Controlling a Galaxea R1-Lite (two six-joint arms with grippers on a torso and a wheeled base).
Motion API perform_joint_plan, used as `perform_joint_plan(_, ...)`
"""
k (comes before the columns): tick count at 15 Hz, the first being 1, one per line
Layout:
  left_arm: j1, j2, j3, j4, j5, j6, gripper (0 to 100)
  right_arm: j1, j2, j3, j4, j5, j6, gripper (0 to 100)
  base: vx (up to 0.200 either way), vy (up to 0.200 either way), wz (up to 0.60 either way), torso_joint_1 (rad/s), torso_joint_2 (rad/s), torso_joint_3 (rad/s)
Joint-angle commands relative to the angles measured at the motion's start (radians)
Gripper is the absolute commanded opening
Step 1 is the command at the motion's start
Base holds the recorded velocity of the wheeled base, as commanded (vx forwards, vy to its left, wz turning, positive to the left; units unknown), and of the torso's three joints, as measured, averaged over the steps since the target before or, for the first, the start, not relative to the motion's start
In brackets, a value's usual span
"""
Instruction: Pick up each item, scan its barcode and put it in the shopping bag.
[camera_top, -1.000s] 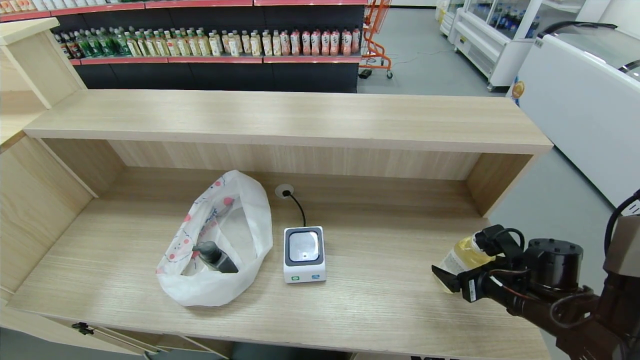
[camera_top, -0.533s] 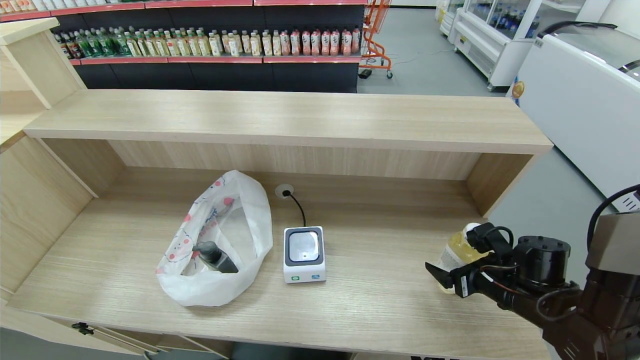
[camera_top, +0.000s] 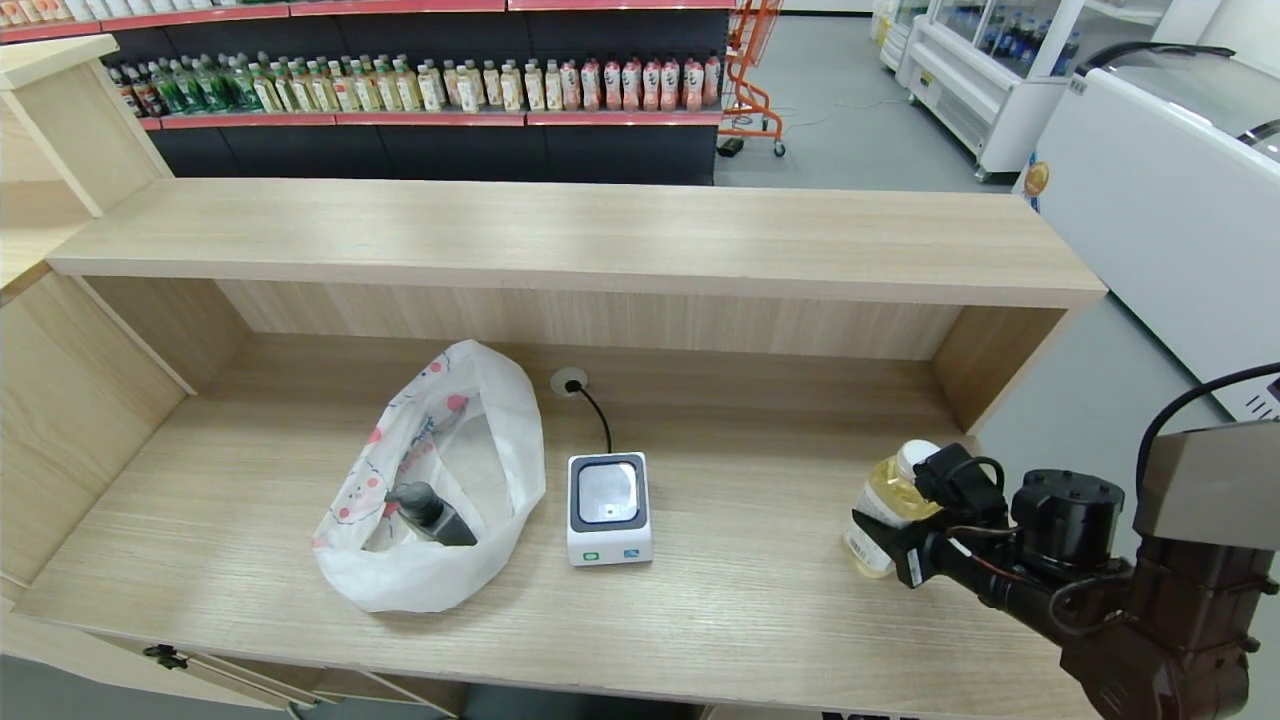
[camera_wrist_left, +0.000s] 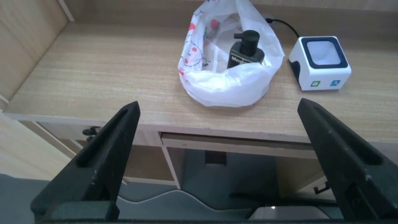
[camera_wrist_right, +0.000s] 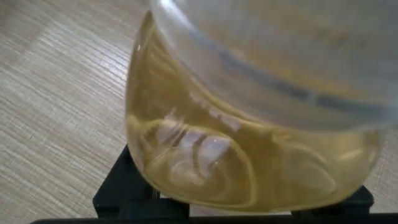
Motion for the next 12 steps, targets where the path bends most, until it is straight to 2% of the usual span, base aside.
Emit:
perform_joint_plan(1,0.000,0.000,0.000,0.000,0.000,0.000,100,0.000,0.008,0.004,0.001,-0.001,-0.006,0,0.000,0.000,0.00,0.000,0.00,0.000)
perform_joint_plan(5,0.000,0.000,0.000,0.000,0.000,0.000,100,0.001,-0.061,0.019,0.001,0.002,0.021,0,0.000,0.000,0.00,0.000,0.00,0.000)
perform_joint_plan(7,0.000,0.000,0.000,0.000,0.000,0.000,100,0.026,-0.243,0.031,0.104,0.019,0.155,0,0.000,0.000,0.00,0.000,0.00,0.000)
perform_joint_plan(8,0.000,0.000,0.000,0.000,0.000,0.000,100,0.040,-0.321,0.030,0.152,0.079,0.198,0,0.000,0.000,0.00,0.000,0.00,0.000)
perform_joint_plan(10,0.000,0.000,0.000,0.000,0.000,0.000,100,0.081,-0.469,0.012,0.253,0.280,0.257,0,0.000,0.000,0.00,0.000,0.00,0.000)
perform_joint_plan(12,0.000,0.000,0.000,0.000,0.000,0.000,100,0.173,-0.561,0.007,0.304,0.344,0.330,0,0.000,0.000,0.00,0.000,0.00,0.000)
